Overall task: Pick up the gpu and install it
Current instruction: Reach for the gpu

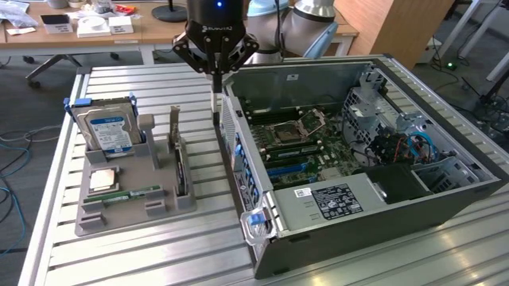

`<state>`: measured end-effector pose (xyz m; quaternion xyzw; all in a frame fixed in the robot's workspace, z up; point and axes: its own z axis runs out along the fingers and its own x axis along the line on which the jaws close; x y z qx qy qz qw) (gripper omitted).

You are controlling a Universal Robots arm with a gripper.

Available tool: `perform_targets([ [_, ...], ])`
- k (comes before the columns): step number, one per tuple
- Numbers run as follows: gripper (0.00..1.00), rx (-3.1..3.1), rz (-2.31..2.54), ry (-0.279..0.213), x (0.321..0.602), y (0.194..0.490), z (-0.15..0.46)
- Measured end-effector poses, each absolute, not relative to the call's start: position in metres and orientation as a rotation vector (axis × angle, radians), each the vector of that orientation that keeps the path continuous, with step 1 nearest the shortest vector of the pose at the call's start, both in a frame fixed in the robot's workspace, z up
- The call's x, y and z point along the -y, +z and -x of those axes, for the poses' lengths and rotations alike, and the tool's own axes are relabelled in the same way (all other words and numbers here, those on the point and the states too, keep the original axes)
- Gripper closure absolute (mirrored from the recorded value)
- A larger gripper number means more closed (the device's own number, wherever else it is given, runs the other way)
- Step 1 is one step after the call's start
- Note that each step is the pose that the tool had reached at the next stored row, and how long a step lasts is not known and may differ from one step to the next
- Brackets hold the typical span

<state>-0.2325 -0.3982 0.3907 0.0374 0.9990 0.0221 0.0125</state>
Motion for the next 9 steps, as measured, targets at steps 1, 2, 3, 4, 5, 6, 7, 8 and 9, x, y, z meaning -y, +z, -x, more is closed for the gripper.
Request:
perform_targets([
  [1, 0.9, -3.114, -0.117, 0.069, 0.3982, 0.3906, 0.2339],
  [2, 0.9, -3.114, -0.117, 0.069, 0.3982, 0.3906, 0.2353],
  [3, 0.9, -3.114, -0.117, 0.069, 0.3981, 0.3905, 0.2368],
  [4, 0.9, -3.114, -0.117, 0.069, 0.3981, 0.3905, 0.2382],
  [5, 0.9, -3.114, -0.117, 0.069, 0.3981, 0.3904, 0.2394],
  [6, 0.9, -3.114, -0.117, 0.069, 0.3981, 0.3904, 0.2403],
  [7, 0.9, -3.114, -0.116, 0.069, 0.3981, 0.3903, 0.2404],
  [8, 0.9, -3.114, -0.116, 0.069, 0.3981, 0.3903, 0.2404],
  [9, 0.9, -3.114, -0.117, 0.069, 0.3981, 0.3904, 0.2405],
])
